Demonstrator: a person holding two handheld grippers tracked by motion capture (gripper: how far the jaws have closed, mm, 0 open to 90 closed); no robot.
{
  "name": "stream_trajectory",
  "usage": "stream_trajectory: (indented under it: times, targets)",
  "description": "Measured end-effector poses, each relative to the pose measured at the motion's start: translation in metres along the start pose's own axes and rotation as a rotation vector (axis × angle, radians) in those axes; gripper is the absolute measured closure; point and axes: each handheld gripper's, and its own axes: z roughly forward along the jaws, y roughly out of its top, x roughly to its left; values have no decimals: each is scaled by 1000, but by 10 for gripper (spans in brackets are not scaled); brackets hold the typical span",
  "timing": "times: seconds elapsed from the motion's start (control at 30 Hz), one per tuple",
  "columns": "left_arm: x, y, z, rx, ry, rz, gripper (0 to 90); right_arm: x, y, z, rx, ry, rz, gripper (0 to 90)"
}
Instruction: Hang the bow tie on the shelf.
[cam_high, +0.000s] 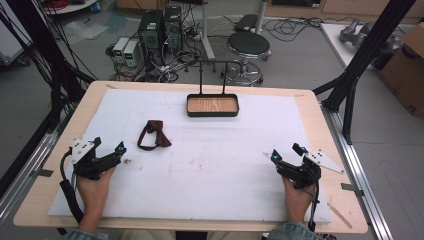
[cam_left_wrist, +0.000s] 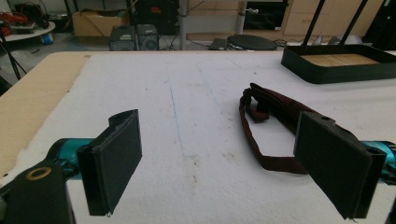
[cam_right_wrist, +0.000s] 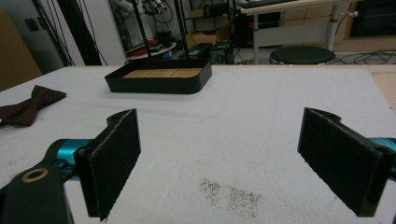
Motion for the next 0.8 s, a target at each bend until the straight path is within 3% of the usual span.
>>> stream_trajectory:
  times: [0.23,0.37,0.8]
  targets:
    - [0,0,1,21,21,9,157,0,0,0,6,-5,-3,124]
    - [0,0,-1,1,21,-1,157,0,0,0,6,-6,-8,124]
    - [0,0,0,11,32,-7,157,0,0,1,8,-7,-13,124]
